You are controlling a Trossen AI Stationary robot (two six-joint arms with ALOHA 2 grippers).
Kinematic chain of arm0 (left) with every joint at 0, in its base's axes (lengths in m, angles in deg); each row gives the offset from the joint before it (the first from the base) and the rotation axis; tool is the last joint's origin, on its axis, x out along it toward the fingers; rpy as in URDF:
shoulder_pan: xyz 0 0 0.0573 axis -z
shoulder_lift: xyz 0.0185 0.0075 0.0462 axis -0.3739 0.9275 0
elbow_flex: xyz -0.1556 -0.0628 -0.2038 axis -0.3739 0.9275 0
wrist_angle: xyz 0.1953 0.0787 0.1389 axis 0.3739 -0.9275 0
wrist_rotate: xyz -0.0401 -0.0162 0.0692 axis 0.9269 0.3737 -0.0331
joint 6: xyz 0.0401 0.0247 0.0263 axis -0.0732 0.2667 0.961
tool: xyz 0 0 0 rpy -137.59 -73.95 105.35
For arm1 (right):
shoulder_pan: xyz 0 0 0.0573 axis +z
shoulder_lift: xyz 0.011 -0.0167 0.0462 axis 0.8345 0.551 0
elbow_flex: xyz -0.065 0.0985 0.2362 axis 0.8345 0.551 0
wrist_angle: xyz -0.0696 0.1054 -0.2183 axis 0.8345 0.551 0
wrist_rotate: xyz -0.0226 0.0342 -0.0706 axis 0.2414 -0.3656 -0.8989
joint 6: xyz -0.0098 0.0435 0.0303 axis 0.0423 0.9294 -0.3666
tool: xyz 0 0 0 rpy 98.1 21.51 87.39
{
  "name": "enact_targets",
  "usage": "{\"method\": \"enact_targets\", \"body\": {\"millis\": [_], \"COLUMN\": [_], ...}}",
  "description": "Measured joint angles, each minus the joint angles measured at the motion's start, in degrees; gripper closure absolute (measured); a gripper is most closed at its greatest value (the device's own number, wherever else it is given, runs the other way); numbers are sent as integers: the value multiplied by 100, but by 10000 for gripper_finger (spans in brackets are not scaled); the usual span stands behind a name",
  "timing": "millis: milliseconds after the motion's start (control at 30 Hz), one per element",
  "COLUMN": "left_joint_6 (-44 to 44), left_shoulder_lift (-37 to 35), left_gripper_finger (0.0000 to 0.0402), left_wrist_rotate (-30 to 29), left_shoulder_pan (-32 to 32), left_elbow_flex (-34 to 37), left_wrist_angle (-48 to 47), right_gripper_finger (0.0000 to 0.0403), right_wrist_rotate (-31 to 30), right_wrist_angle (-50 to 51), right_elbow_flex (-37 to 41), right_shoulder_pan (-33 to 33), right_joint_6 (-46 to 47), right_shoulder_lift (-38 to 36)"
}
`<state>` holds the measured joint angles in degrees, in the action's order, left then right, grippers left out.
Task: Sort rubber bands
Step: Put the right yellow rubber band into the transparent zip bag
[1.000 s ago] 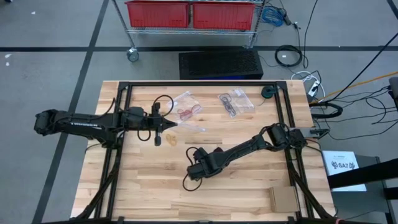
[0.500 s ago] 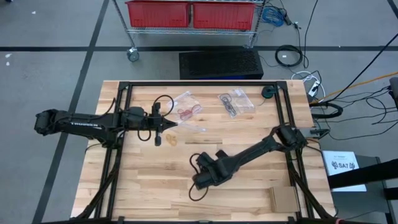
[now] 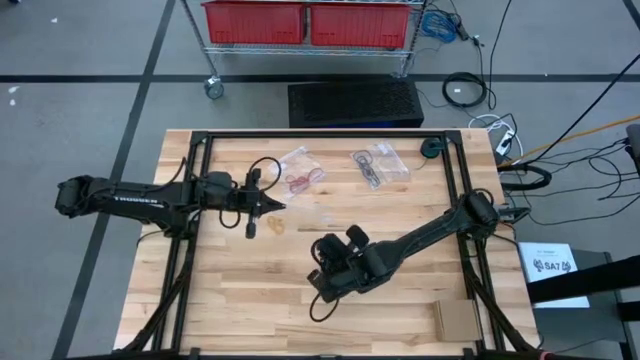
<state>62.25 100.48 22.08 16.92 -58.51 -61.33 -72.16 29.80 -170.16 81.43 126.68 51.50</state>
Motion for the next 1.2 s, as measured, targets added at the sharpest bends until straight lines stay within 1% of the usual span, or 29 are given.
{"method": "enact_targets", "body": {"millis": [200, 300, 433, 533, 800, 1100, 1200], "left_joint_6": [0, 0, 0, 2, 4, 7, 7], "left_shoulder_lift": [0, 0, 0, 0, 0, 2, 2], "left_gripper_finger": [401, 401, 401, 401, 401, 401, 401], "left_wrist_rotate": [183, 286, 309, 310, 329, 419, 471], "left_shoulder_pan": [67, 123, 204, 256, 343, 344, 357], "left_elbow_flex": [0, 0, 0, 0, 0, 0, 0], "left_wrist_angle": [-18, -16, -14, -5, -3, 8, 6], "right_gripper_finger": [403, 403, 403, 403, 403, 403, 403], "right_wrist_rotate": [-690, -958, -1064, -1055, -1065, -1204, -1170], "right_wrist_angle": [-912, -1473, -2083, -2237, -2263, -2327, -2403], "right_elbow_flex": [-2, -3, -9, -7, -9, -9, -8], "right_shoulder_pan": [-32, -70, -145, -218, -331, -342, -306], "right_joint_6": [-1240, -2031, -3263, -3889, -4473, -4813, -5185], "right_shoulder_lift": [-433, -574, -662, -657, -657, -758, -799]}}
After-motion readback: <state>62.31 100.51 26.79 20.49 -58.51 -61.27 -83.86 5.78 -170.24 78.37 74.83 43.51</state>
